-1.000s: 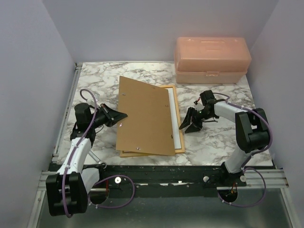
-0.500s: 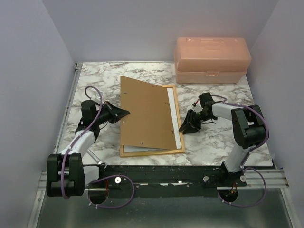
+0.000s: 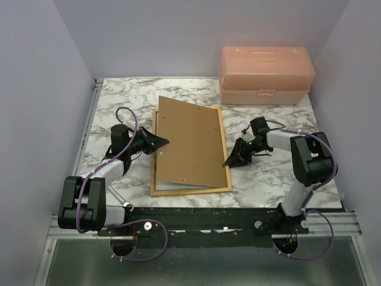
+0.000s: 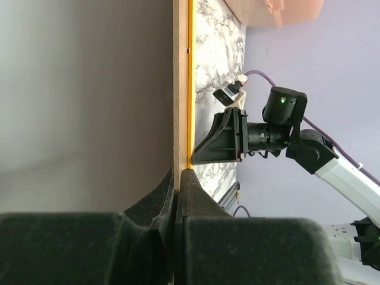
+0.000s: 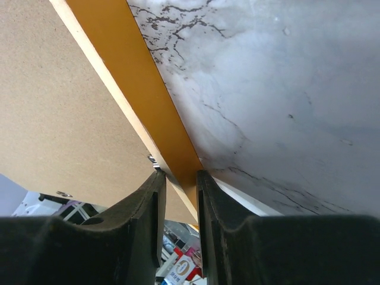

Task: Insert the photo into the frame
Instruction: Place the photo frame item in the photo frame.

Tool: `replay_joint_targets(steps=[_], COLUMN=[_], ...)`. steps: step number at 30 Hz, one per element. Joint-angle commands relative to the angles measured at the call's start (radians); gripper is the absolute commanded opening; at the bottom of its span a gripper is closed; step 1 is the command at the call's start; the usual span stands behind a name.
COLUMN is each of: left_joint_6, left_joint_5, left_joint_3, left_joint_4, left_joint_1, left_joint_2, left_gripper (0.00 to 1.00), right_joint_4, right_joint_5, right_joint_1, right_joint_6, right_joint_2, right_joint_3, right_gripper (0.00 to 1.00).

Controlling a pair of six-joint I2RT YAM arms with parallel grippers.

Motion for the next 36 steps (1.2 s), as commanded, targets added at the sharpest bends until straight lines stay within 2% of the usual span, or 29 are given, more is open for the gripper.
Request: replay_joint_targets(steps=[1, 5, 8, 10, 15, 19, 26, 36], left_joint_6=[0.01, 0.054, 0.114, 0.162, 0.281, 0.354, 0.413, 0.483], left_joint_5=[0.004, -0.009, -0.027, -0.052, -0.127, -0.173, -0.263, -0.563], left_joint_3=[0.029, 0.042, 0.066, 0.091, 0.167, 0.234, 0.33, 0.525], left_joint_4=[0.067, 0.005, -0.093, -0.184, -0.407, -0.56, -0.71, -1.008], left_joint_1=[-0.035, -0.043, -0.045, -0.048, -0.058, -0.077, -0.145, -0.271], left_joint_2=[0.046, 0.055, 0.049, 0.041, 0.051, 0.092, 0.173, 0.271], left_gripper=[0.0, 0.0, 0.32, 0.47, 0.66, 0.73, 0.81, 0.87], right_joint_4=[0.009, 0.008, 0.004, -0.003, -0.008, -0.013, -0.019, -0.046], right_joint_5=[0.008, 0.008, 0.014, 0.021, 0.029, 0.032, 0.039, 0.078], right_joint_1=[-0.004, -0.004, -0.004, -0.004, -0.004, -0.004, -0.004, -0.004], right_joint_6=[-0.007, -0.008, -0.011, -0.014, -0.015, -0.02, -0.03, -0.052], right_joint_2=[0.029, 0.029, 0.025, 0.023, 0.019, 0.019, 0.021, 0.009], right_joint_3=[-0.024, -0.025, -0.026, -0.024, -0.02, -0.017, -0.018, -0.007], right_gripper=[0.31, 0.31, 0.31, 0.31, 0.31, 0.31, 0.31, 0.32])
